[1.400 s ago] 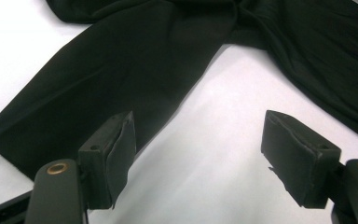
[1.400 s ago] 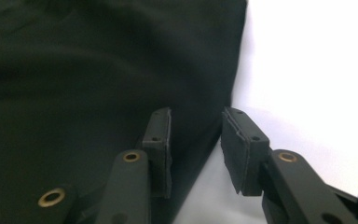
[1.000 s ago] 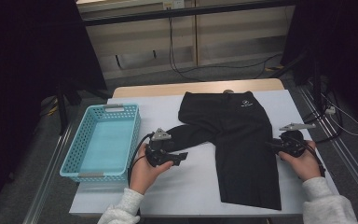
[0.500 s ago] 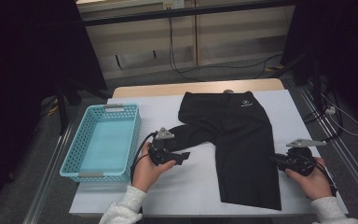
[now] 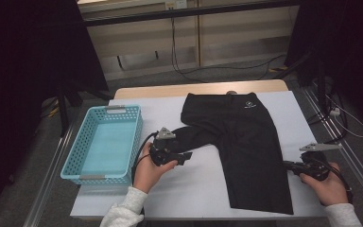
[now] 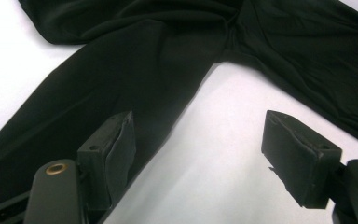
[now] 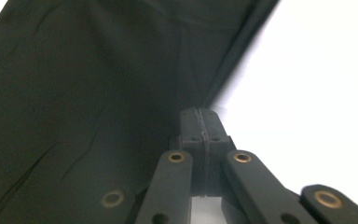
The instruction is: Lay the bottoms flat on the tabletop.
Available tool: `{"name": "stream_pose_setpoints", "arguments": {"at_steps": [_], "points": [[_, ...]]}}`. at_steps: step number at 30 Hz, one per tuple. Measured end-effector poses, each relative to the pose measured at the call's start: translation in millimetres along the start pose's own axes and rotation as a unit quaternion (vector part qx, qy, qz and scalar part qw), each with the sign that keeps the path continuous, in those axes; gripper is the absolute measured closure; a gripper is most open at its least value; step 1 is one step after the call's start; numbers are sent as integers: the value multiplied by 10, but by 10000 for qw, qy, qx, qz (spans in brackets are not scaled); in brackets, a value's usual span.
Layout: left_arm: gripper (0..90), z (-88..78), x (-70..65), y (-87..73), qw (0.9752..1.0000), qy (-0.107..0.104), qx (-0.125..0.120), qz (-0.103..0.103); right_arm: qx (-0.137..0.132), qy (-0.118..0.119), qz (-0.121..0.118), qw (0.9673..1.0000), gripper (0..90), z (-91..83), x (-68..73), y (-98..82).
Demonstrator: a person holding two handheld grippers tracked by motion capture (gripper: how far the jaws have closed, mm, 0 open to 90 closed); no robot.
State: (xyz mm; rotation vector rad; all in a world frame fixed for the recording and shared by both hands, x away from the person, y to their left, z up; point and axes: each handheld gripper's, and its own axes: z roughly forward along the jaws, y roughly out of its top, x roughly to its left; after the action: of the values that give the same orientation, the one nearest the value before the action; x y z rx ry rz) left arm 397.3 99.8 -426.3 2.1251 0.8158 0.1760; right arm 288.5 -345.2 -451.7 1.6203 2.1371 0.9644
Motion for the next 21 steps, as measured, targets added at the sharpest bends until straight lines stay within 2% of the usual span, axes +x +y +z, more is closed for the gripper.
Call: {"name": "stream_pose_setpoints", "arguments": {"at_steps": [3, 6, 13, 14, 15, 16, 17, 18, 19, 20, 21], "points": [[256, 10, 4, 0, 10000, -14, 33, 27, 1, -41, -17, 10000, 900, -20, -36, -7], [250, 8, 24, -9, 10000, 58, 47, -4, -2, -109, 23, 9999, 900, -55, -124, -20], [204, -42, 77, -9, 9997, 213, -53, -48, 39, -111, -47, 9999, 900, -65, -141, -13], [195, -56, 108, -15, 9993, 366, -75, 27, 19, -168, -155, 9997, 862, -71, -143, -6], [189, -56, 108, -15, 9993, 366, -75, 27, -46, -221, -206, 9995, 779, -78, -140, -1], [183, -57, 133, -29, 9990, 435, -65, 40, -119, -284, -218, 9993, 736, -87, -139, 5], [180, -57, 133, -29, 9990, 435, -65, 40, -119, -284, -218, 9993, 736, -87, -139, 5], [180, -44, 156, -48, 9984, 537, -33, 154, -238, -271, -313, 9989, 667, -98, -118, 29], [180, -44, 156, -48, 9984, 537, -33, 154, -238, -271, -313, 9989, 667, -98, -118, 29], [181, -12, 175, -72, 9982, 554, 37, 244, -368, -292, -383, 9982, 576, -95, -83, 60], [183, -12, 175, -72, 9982, 554, 37, 244, -420, -286, -396, 9979, 544, -88, -64, 75]]}}
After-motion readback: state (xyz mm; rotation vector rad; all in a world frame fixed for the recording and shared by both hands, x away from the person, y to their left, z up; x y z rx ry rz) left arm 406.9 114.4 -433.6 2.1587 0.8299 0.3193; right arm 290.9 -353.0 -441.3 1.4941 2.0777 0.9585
